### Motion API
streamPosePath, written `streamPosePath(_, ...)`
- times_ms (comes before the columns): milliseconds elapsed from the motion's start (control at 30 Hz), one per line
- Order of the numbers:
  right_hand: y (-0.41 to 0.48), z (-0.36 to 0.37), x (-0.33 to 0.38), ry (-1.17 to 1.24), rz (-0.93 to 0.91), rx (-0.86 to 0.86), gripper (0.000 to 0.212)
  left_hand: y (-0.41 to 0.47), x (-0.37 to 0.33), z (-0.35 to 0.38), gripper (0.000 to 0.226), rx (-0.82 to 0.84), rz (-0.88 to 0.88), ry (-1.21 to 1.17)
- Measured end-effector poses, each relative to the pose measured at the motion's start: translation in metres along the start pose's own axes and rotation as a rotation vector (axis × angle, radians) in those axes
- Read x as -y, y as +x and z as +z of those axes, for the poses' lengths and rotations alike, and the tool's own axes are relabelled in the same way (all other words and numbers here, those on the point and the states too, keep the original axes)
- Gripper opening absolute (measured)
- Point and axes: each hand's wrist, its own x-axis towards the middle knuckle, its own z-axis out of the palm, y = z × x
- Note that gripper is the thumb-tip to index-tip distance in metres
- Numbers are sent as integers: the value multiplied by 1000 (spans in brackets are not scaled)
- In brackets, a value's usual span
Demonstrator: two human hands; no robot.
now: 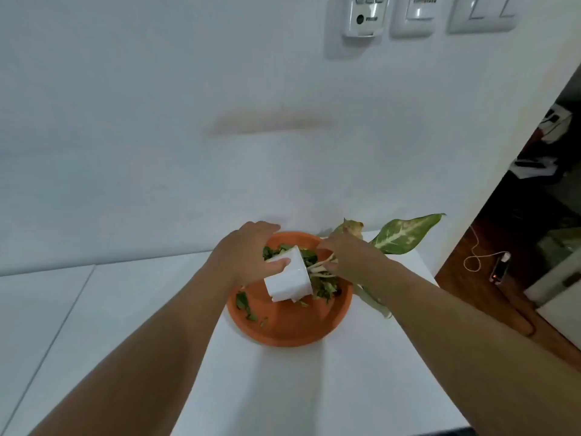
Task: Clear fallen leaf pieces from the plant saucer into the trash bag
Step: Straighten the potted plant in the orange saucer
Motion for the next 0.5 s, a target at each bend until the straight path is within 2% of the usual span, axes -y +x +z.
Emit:
streamPosePath(67, 1, 8, -2, -18, 33, 27, 42, 2, 0, 9, 76, 60, 21, -17)
streamPosePath(167, -2, 24, -4, -136, 51, 48, 39, 0, 2, 27, 89, 166, -13, -82)
streamPosePath(333, -5, 39, -5, -232, 83, -64, 39, 8, 6, 48, 107, 247, 19, -89)
streamPosePath(500, -10, 47, -6, -236, 86, -186, 44, 15, 11, 60, 112, 284, 12, -101)
